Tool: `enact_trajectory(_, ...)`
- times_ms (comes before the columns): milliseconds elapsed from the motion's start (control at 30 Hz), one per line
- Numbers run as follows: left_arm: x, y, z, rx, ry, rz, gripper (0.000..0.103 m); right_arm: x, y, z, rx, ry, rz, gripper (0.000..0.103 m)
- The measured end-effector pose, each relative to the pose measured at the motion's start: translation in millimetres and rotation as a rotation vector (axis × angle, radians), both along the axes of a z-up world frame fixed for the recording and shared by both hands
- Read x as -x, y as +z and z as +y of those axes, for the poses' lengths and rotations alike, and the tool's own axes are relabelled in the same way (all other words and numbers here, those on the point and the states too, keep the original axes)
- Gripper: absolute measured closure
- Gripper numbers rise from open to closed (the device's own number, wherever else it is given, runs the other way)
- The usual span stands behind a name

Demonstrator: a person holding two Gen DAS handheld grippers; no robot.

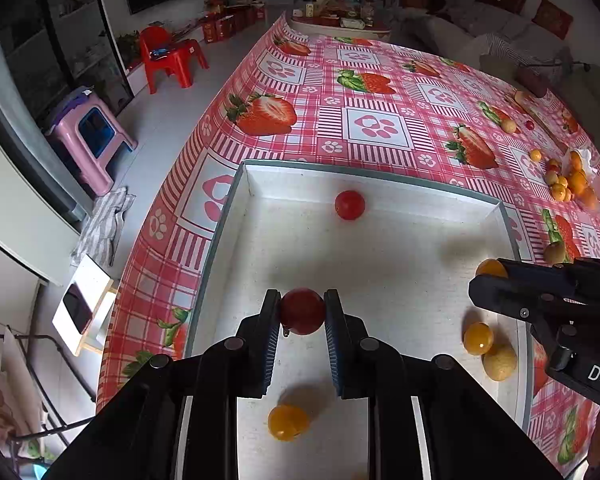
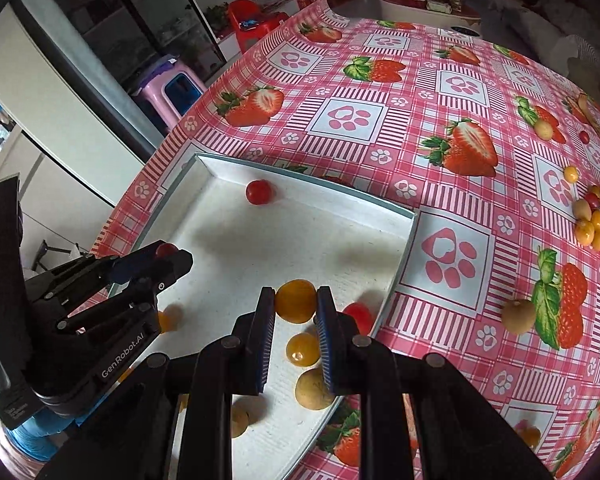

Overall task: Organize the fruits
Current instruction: 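Carry both tomatoes over the white tray and open both grippers, then grasp a brown fruit with the left gripper while the right grasps a yellow tomato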

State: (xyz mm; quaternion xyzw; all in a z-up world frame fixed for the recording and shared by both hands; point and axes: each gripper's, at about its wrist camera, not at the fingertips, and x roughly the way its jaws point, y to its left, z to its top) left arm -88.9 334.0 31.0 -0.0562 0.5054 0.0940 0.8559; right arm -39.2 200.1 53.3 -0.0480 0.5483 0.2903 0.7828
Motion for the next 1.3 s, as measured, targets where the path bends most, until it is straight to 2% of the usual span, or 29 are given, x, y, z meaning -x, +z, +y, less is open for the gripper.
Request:
enact_trajectory(133,-10,-11,5,0.033,0.012,0.042,0.08,-14,-18,13,0.03,0.016,0.027,0.08)
enact_trajectory(267,-14,-13,6,0.02,0.014,0.048,0.08,-23,-32,19,0.048,0.026,0.053,0.081)
enact_trajectory(467,-15,-13,7,0.009,0.014,0.054,0.077,-24,-31,23,0.054,0.045,0.036,0.08)
enact_trajectory(500,-15,-13,7,0.001,0.019,0.055,0.074,-24,-31,22,0.049,0.045,0.044,0.079)
enact_trajectory(567,-15,-12,8,-0.01,0.028,0.05,0.041,-23,-29,18,0.034,0.041,0.053,0.077)
enact_trajectory(600,-13,-11,7,0.009,0.017,0.034,0.041,-21,-26,15,0.027,0.038,0.051,0.07)
enact_trajectory(700,-11,-8,3,-0.035,0.017,0.03,0.041,-17,-16,6,-0.002,0.028,0.037,0.05)
enact_trajectory(767,-9,-6,2,-0.028,0.014,0.026,0.041,-14,-8,0,-0.018,0.021,0.023,0.048)
enact_trajectory(900,-1,3,-4,-0.017,0.013,0.008,0.041,-4,9,-18,-0.065,-0.004,0.0,0.034)
enact_trajectory(1100,7,21,-38,-0.053,-0.05,-0.019,0.041,16,18,-61,-0.091,-0.067,-0.028,0.031)
enact_trajectory(1300,8,40,-90,-0.056,-0.152,-0.057,0.041,41,18,-122,-0.082,-0.157,-0.051,0.031)
